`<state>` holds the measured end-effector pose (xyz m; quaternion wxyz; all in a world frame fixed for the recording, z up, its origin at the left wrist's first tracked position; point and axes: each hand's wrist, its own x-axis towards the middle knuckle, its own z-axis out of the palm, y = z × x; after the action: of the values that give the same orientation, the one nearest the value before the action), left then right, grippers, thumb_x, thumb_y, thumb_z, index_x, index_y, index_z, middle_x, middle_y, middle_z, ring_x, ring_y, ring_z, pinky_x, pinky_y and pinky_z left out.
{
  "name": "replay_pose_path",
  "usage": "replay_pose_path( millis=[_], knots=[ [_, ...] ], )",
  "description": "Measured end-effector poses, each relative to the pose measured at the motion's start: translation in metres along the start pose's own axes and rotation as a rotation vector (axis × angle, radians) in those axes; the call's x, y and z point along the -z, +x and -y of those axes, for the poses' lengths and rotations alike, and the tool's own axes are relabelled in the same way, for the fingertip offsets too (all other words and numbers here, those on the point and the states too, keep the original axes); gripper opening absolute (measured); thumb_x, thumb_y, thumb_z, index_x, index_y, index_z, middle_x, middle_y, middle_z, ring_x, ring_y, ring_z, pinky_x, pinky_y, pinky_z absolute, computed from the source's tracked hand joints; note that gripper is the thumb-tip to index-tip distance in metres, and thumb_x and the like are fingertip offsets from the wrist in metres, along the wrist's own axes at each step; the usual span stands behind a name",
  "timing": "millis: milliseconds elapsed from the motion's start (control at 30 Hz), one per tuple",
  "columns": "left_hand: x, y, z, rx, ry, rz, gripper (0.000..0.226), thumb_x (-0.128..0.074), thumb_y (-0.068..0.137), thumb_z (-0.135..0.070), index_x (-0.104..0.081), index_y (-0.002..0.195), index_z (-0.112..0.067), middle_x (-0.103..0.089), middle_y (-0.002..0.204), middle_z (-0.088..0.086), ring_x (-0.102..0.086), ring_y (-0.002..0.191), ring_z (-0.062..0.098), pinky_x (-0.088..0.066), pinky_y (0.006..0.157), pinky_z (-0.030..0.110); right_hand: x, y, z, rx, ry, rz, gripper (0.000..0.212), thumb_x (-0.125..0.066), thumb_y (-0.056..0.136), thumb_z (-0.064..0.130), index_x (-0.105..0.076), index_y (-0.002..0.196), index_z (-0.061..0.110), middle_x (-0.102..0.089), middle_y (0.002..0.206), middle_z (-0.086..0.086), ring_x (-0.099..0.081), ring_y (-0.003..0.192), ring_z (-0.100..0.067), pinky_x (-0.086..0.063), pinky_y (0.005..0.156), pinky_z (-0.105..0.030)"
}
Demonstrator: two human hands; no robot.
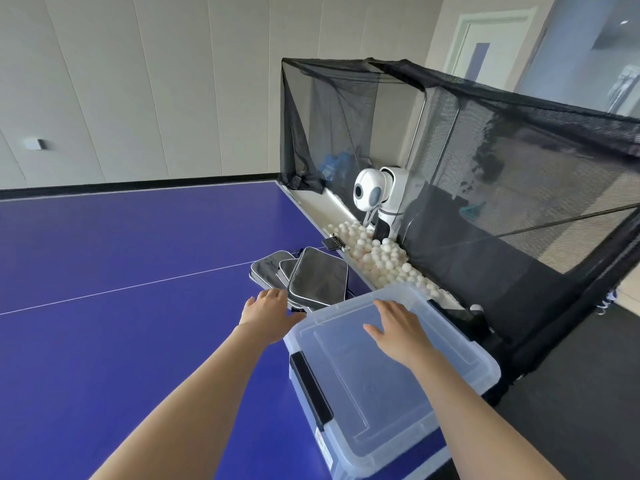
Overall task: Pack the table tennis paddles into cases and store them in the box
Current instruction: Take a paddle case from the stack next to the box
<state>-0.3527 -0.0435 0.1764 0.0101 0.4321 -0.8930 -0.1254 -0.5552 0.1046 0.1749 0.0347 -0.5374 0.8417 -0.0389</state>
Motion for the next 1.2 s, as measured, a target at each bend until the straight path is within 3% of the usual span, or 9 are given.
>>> replay_pose_path(
  millis=[233, 400, 533, 800, 933, 1033, 1200],
  knots=[
    [-0.010, 0.059, 0.002, 0.066, -0.032, 0.012, 0.063, -0.043, 0.094, -0.057, -0.041, 0.137, -0.011, -0.047, 0.140, 0.005, -0.039, 0.132, 0.025, -0.033, 0.105, 0.039, -0.008, 0.070, -0.024, 0.012, 0.039, 0.005, 0.058, -0.044, 0.098, 0.040, -0.029, 0.145, 0.009, -0.040, 0.146, -0.007, -0.037, 0.134, -0.024, -0.034, 0.105, -0.035],
    [-0.025, 0.107, 0.000, 0.127, -0.075, -0.019, 0.061, -0.044, 0.095, -0.054, -0.041, 0.135, -0.010, -0.050, 0.135, 0.006, -0.043, 0.126, 0.025, -0.038, 0.097, 0.038, -0.016, 0.132, -0.045, 0.024, 0.092, 0.028, 0.046, -0.046, 0.096, 0.038, -0.043, 0.129, 0.006, -0.054, 0.126, -0.012, -0.047, 0.119, -0.030, -0.041, 0.095, -0.040],
    [-0.039, 0.150, -0.003, 0.239, -0.166, -0.018, 0.060, -0.046, 0.094, -0.055, -0.041, 0.134, -0.010, -0.049, 0.134, 0.007, -0.046, 0.123, 0.027, -0.039, 0.094, 0.040, -0.029, 0.190, -0.064, 0.040, 0.178, 0.088, 0.054, -0.045, 0.097, 0.038, -0.036, 0.140, 0.006, -0.048, 0.137, -0.011, -0.041, 0.128, -0.029, -0.036, 0.101, -0.039],
    [-0.078, 0.222, 0.007, 0.489, -0.435, -0.011, 0.064, -0.051, 0.092, -0.054, -0.037, 0.138, -0.012, -0.046, 0.135, 0.009, -0.052, 0.112, 0.028, -0.047, 0.092, 0.043, -0.075, 0.286, -0.088, -0.113, 0.441, 0.262, 0.060, -0.049, 0.095, 0.039, -0.035, 0.141, 0.004, -0.043, 0.144, -0.015, -0.040, 0.133, -0.030, -0.035, 0.108, -0.041],
    [-0.099, 0.252, 0.013, 0.571, -0.552, -0.004, 0.069, -0.054, 0.090, -0.053, -0.035, 0.140, -0.009, -0.044, 0.137, 0.010, -0.049, 0.102, 0.022, -0.046, 0.083, 0.036, -0.101, 0.324, -0.090, -0.181, 0.527, 0.347, 0.059, -0.051, 0.095, 0.039, -0.039, 0.136, -0.001, -0.052, 0.129, -0.016, -0.045, 0.126, -0.031, -0.037, 0.100, -0.034],
    [-0.115, 0.273, 0.019, 0.602, -0.609, -0.009, 0.073, -0.057, 0.089, -0.053, -0.033, 0.142, -0.009, -0.044, 0.140, 0.009, -0.048, 0.108, 0.023, -0.039, 0.081, 0.031, -0.119, 0.345, -0.092, -0.218, 0.548, 0.410, 0.061, -0.051, 0.094, 0.042, -0.040, 0.136, 0.000, -0.051, 0.131, -0.013, -0.043, 0.127, -0.030, -0.036, 0.097, -0.032],
    [-0.131, 0.299, 0.028, 0.640, -0.608, 0.006, 0.079, -0.061, 0.086, -0.053, -0.030, 0.146, -0.012, -0.042, 0.141, 0.010, -0.047, 0.125, 0.029, -0.045, 0.096, 0.040, -0.146, 0.369, -0.093, -0.316, 0.590, 0.483, 0.069, -0.053, 0.091, 0.047, -0.035, 0.140, 0.002, -0.042, 0.145, -0.012, -0.041, 0.131, -0.030, -0.036, 0.100, -0.035]
  ],
)
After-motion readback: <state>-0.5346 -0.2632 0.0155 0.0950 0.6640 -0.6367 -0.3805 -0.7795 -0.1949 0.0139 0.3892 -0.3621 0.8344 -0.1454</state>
